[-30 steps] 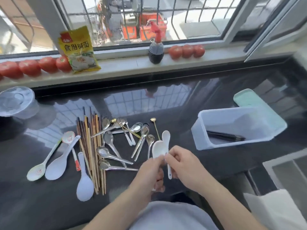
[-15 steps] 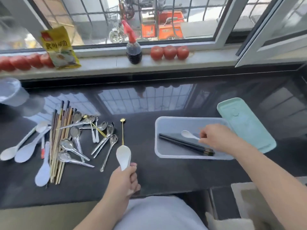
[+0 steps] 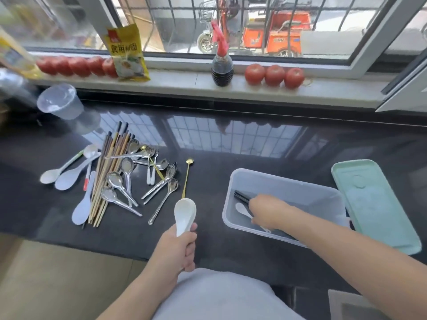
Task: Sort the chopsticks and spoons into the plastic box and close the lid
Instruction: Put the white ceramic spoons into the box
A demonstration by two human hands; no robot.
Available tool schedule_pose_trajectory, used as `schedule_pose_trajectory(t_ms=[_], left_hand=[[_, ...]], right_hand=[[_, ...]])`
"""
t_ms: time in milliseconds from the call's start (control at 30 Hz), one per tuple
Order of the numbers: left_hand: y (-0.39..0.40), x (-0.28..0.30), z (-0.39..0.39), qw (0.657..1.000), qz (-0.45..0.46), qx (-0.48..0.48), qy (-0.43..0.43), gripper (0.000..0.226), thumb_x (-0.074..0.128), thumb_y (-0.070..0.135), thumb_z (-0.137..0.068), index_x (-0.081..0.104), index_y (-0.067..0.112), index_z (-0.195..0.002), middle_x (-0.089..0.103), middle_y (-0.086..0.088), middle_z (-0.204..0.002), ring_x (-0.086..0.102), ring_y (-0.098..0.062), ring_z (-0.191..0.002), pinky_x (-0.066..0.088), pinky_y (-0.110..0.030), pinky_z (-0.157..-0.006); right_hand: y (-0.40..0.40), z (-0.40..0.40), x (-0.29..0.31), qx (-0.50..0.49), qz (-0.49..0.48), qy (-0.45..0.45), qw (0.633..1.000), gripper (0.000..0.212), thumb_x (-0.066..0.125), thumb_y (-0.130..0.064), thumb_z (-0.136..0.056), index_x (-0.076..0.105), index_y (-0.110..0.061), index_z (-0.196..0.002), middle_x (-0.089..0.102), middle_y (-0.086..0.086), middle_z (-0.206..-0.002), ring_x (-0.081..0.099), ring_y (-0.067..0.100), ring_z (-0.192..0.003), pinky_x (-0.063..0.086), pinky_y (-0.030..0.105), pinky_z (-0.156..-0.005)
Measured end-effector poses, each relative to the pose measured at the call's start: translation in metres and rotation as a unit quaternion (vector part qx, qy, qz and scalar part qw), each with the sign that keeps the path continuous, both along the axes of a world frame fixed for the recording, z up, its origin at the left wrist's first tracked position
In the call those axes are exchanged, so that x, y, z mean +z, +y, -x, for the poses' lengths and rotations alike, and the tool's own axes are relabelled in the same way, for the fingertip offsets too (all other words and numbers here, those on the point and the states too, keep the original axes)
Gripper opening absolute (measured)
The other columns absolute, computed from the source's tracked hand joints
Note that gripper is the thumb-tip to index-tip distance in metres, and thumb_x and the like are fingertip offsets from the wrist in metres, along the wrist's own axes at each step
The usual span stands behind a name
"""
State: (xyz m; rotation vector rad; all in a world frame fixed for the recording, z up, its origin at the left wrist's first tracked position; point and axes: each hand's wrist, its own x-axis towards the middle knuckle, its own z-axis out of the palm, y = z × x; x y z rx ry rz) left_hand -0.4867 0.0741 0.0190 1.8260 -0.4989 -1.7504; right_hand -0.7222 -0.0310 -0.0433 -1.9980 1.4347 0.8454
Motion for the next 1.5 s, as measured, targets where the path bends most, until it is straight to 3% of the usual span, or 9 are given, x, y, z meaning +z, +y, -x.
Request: schedule_pose_trajectory(t_ms=[167, 333, 633, 900, 1100, 1133, 1200, 1300, 1500], left_hand=[[-0.024, 0.012, 0.007, 0.997, 0.054, -0.046, -0.011, 0.007, 0.049, 0.006, -0.1, 0.044, 0.011, -0.099, 0.032, 0.002, -0.057, 0.02, -0.013, -0.047, 0.017, -0.024, -0.044], [-0.034, 0.028, 0.029, 0.988, 0.114, -0.09, 0.057, 0.019, 0.052, 0.015, -0.105, 0.06, 0.003, -0.116, 0.051, -0.007, -0.069, 0.031, -0.015, -0.044, 0.025, -0.025, -0.045], [-0.035, 0.031, 0.051, 0.98, 0.13, -0.109, 0.1, 0.03, 0.057, 0.018, -0.102, 0.062, -0.011, -0.106, 0.05, -0.02, -0.077, 0.032, -0.019, -0.044, 0.027, -0.026, -0.044], [-0.03, 0.046, 0.046, 0.965, 0.136, -0.146, 0.169, 0.025, 0.052, 0.019, -0.103, 0.064, -0.002, -0.104, 0.068, -0.014, -0.076, 0.046, -0.019, -0.04, 0.036, -0.023, -0.04], [-0.041, 0.025, 0.041, 0.993, 0.106, -0.009, 0.056, 0.021, 0.056, 0.023, -0.104, 0.062, 0.009, -0.118, 0.074, -0.022, -0.093, 0.069, -0.025, -0.062, 0.052, -0.029, -0.049], [-0.044, 0.021, 0.036, 0.994, 0.098, 0.025, 0.041, 0.019, 0.057, 0.023, -0.103, 0.062, 0.009, -0.116, 0.073, -0.016, -0.081, 0.067, -0.023, -0.059, 0.053, -0.029, -0.05], [-0.051, 0.015, 0.026, 0.992, 0.088, 0.085, 0.037, 0.017, 0.058, 0.021, -0.103, 0.062, 0.008, -0.112, 0.063, -0.005, -0.063, 0.059, -0.019, -0.049, 0.051, -0.029, -0.051], [-0.056, 0.012, 0.022, 0.988, 0.082, 0.12, 0.051, 0.011, 0.059, 0.018, -0.102, 0.061, 0.009, -0.107, 0.052, -0.001, -0.056, 0.049, -0.014, -0.042, 0.047, -0.025, -0.049], [-0.052, 0.008, 0.029, 0.993, 0.082, 0.076, 0.034, 0.014, 0.059, 0.019, -0.102, 0.061, 0.005, -0.106, 0.052, -0.002, -0.056, 0.048, -0.015, -0.043, 0.044, -0.027, -0.051]], right_hand=[[0.01, 0.01, 0.035, -0.204, 0.022, -0.137, 0.969, 0.026, 0.056, -0.032, -0.093, 0.07, -0.013, -0.08, 0.072, 0.0, -0.075, 0.064, 0.02, -0.064, 0.045, 0.029, -0.057], [0.047, 0.001, 0.083, -0.438, 0.02, -0.366, 0.821, 0.025, 0.059, -0.027, -0.097, 0.071, -0.012, -0.08, 0.069, -0.001, -0.063, 0.057, 0.011, -0.051, 0.05, 0.027, -0.055], [0.058, -0.005, 0.098, -0.462, 0.002, -0.459, 0.759, 0.016, 0.064, -0.039, -0.096, 0.077, -0.03, -0.096, 0.073, -0.001, -0.082, 0.054, 0.003, -0.061, 0.053, 0.027, -0.066], [0.061, -0.022, 0.096, -0.491, -0.093, -0.588, 0.636, 0.022, 0.07, -0.034, -0.094, 0.076, -0.022, -0.113, 0.075, 0.007, -0.108, 0.068, 0.032, -0.105, 0.047, 0.053, -0.108], [0.036, 0.003, 0.101, -0.563, -0.08, -0.653, 0.5, 0.034, 0.069, -0.023, -0.088, 0.061, -0.001, -0.113, 0.075, 0.018, -0.102, 0.072, 0.034, -0.1, 0.057, 0.042, -0.093], [0.027, 0.012, 0.101, -0.555, -0.046, -0.626, 0.545, 0.027, 0.07, -0.021, -0.091, 0.062, -0.004, -0.111, 0.076, 0.015, -0.098, 0.073, 0.031, -0.095, 0.06, 0.04, -0.087], [0.011, 0.03, 0.092, -0.486, 0.05, -0.47, 0.735, 0.017, 0.074, -0.025, -0.091, 0.065, -0.016, -0.103, 0.078, 0.002, -0.089, 0.075, 0.021, -0.085, 0.061, 0.038, -0.08], [0.003, 0.037, 0.067, -0.237, 0.088, -0.18, 0.951, 0.026, 0.07, -0.048, -0.082, 0.061, -0.025, -0.091, 0.069, -0.008, -0.086, 0.065, 0.018, -0.08, 0.055, 0.036, -0.076], [0.002, 0.001, 0.019, 0.006, 0.053, -0.031, 0.998, 0.027, 0.063, -0.035, -0.089, 0.062, -0.011, -0.102, 0.062, 0.008, -0.092, 0.057, 0.029, -0.077, 0.043, 0.033, -0.061]])
